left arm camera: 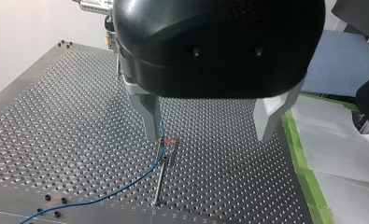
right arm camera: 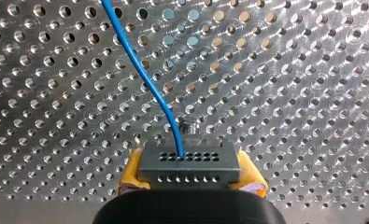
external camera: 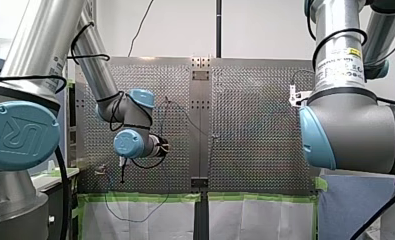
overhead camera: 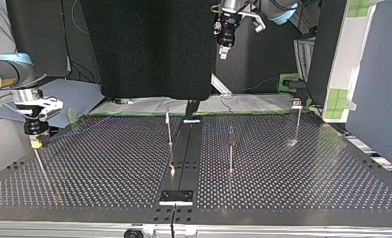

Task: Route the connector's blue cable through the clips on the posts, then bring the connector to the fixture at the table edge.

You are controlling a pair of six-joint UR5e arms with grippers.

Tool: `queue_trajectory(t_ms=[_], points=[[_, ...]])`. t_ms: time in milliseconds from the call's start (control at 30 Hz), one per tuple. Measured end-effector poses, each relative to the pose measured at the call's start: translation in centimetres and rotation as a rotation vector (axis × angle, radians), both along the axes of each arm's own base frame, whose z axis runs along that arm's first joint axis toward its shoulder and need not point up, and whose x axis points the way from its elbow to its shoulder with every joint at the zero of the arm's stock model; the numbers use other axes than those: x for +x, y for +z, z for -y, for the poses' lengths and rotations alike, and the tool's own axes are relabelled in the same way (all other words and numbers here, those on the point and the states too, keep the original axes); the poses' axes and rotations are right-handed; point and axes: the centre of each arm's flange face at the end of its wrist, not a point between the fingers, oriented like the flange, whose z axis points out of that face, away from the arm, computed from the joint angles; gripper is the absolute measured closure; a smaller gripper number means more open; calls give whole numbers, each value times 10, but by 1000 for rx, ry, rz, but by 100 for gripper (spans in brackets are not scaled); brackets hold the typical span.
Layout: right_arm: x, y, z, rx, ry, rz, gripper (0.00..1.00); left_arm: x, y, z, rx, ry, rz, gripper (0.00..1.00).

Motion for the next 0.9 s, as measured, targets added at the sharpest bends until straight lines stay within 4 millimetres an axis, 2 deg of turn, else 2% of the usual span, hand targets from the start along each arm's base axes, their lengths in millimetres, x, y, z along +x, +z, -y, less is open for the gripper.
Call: queue_trajectory(t_ms=[900], points=[[1,-4,4,-25,-1,-8,100,4,2,3,-2,0,2,1]])
